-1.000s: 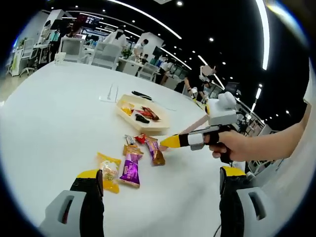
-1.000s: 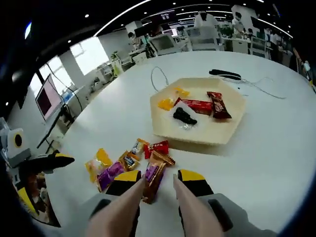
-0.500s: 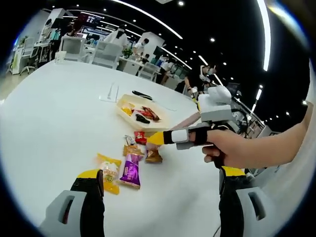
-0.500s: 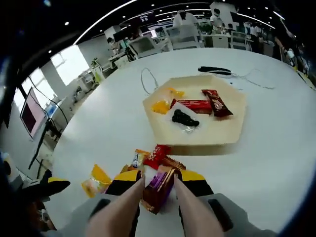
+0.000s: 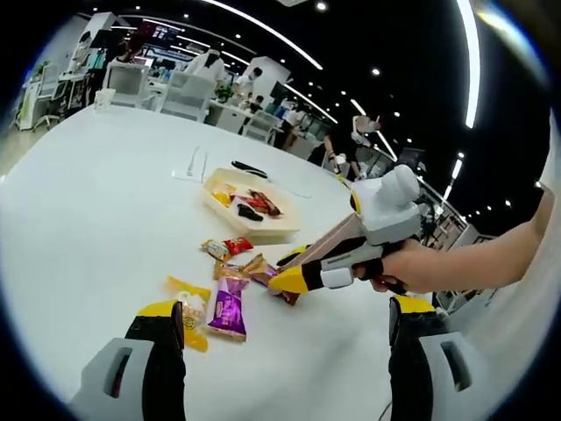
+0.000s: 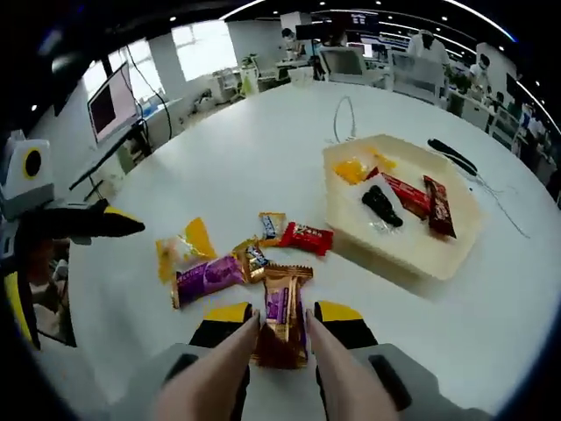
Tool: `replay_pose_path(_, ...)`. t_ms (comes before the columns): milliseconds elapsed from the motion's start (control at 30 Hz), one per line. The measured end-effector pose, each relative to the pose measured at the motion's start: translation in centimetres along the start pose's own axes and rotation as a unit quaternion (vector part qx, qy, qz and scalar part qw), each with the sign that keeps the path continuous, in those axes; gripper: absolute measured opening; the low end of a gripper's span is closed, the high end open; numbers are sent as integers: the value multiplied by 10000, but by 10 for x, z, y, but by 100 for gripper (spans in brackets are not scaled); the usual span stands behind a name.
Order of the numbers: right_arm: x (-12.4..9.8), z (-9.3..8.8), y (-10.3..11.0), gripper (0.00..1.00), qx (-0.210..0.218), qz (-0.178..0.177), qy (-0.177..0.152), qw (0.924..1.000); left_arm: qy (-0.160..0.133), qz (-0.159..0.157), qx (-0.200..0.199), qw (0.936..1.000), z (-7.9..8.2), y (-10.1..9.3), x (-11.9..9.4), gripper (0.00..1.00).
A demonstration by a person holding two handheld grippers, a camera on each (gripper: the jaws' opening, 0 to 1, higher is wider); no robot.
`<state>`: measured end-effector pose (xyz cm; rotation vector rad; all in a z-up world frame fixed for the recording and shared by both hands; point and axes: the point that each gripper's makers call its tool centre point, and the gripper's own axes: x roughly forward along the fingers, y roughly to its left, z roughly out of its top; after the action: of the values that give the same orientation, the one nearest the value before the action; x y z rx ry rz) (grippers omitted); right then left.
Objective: Place the target food into the container with the food tongs after gripping and lifting it, then release it inside without dropping or visibly crushing the food.
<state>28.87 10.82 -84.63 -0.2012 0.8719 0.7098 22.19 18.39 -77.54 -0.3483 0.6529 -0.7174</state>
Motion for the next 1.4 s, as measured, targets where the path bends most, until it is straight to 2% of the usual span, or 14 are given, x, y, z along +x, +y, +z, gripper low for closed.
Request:
replay_pose_path(100,-3,8,-1,28,96,-38,-140,9998,-8,-16,5,10000,1,-2,1,98)
replay_pose_path(200,4,13,2,28,105,-71,-145,9998,-2,-28,4,10000,1,-4,3,98)
replay_pose_path(300,16,6,2,28,46,-178,50,9998,6,-38,26,10000,1,-5,3,98)
replay_pose_path(333,15,5,1,27,37,-272,19,9996,3,-34,23,10000,1,-5,3,98)
replay_pose_path(400,14,6,2,27,-47,-203,-17,9998,-1,-12,6,10000,1,-5,1,98)
replay_pose_path(467,15,5,3,27,-391,-127,44,9991,9,21,-8,10000,-1,-2,-1,97)
replay_pose_path(633,17,6,3,29,-371,-118,180,9991,71,-16,-24,10000,-4,-2,2,97)
replay_pose_path(667,18,6,5,29,-464,-109,157,9987,67,-26,-22,10000,-4,-2,3,97)
replay_pose_path(767,16,6,3,29,-264,-204,50,9994,52,-43,-34,10000,-3,-2,5,97)
replay_pose_path(833,14,5,2,27,-317,-178,-88,9993,43,-40,-39,10000,-3,-2,5,97)
replay_pose_path(1000,15,7,4,22,-296,-214,-47,9993,89,-37,-7,10000,-6,-3,5,97)
replay_pose_path(1067,16,7,8,21,-452,-124,41,9989,85,-19,-20,10000,-7,-1,4,96)
replay_pose_path(1267,15,7,4,20,-188,103,81,9997,111,22,-51,9999,-10,2,3,96)
replay_pose_path(1400,16,7,6,20,-415,299,269,9983,72,14,-67,10000,-8,2,4,95)
